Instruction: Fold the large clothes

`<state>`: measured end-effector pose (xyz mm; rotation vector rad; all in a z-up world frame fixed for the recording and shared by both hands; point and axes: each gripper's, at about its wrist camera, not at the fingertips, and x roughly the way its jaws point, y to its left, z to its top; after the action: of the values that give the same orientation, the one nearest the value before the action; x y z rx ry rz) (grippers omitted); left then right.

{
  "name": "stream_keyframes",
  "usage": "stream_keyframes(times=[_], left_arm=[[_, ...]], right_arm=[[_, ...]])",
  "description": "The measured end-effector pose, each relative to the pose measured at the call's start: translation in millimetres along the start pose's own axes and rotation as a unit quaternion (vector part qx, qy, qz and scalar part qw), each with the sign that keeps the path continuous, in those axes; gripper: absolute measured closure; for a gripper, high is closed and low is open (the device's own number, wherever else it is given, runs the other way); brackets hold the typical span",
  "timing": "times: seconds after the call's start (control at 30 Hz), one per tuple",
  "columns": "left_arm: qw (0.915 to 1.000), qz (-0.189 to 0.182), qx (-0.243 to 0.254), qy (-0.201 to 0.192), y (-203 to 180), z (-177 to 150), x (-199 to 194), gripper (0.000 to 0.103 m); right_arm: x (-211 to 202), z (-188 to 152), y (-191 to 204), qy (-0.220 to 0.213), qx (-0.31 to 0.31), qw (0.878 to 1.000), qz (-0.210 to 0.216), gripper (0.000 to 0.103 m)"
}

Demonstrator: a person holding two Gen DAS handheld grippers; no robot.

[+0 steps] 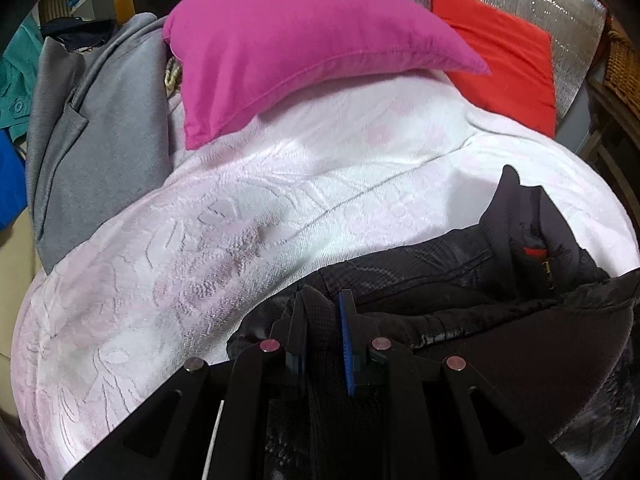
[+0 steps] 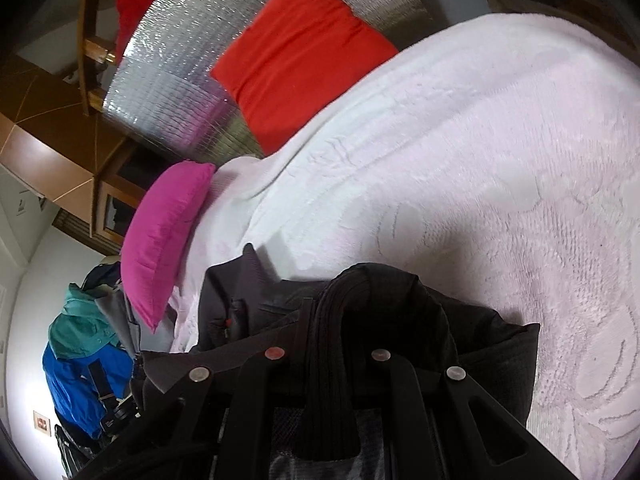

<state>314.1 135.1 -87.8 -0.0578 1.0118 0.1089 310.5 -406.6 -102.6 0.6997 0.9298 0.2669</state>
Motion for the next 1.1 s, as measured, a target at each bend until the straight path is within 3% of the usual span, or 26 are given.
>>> stream_keyframes(times=[0.27,0.9,1.03,1.1], left_arm=[[0.9997,0.016,0.015,0.005,-4.1,-3.9,11.1,0.088],[0.9997,0.018,0.013,0.014,-5.1,-4.0,22.3,0.084],[0.9995,-0.022,-0.014,0.02,4.8,-0.5,18.9,0.081],[0.9983,-0.046,-0.03,0.021,10.8,1.9,13.9,0.074]], right_arm=[[14.0,-3.8,-10.4,0.009,0.012,1.0,-0.015,0.092],[19.6,-6.0,-12.6,0.019,0.019,0.999,-0.027,0.09],[12.9,-4.6,-11.4,0.021,0.024,0.999,-0.017,0.087],[10.0,-5.2,-10.4,0.02,0.027,0.999,-0.01,0.082]])
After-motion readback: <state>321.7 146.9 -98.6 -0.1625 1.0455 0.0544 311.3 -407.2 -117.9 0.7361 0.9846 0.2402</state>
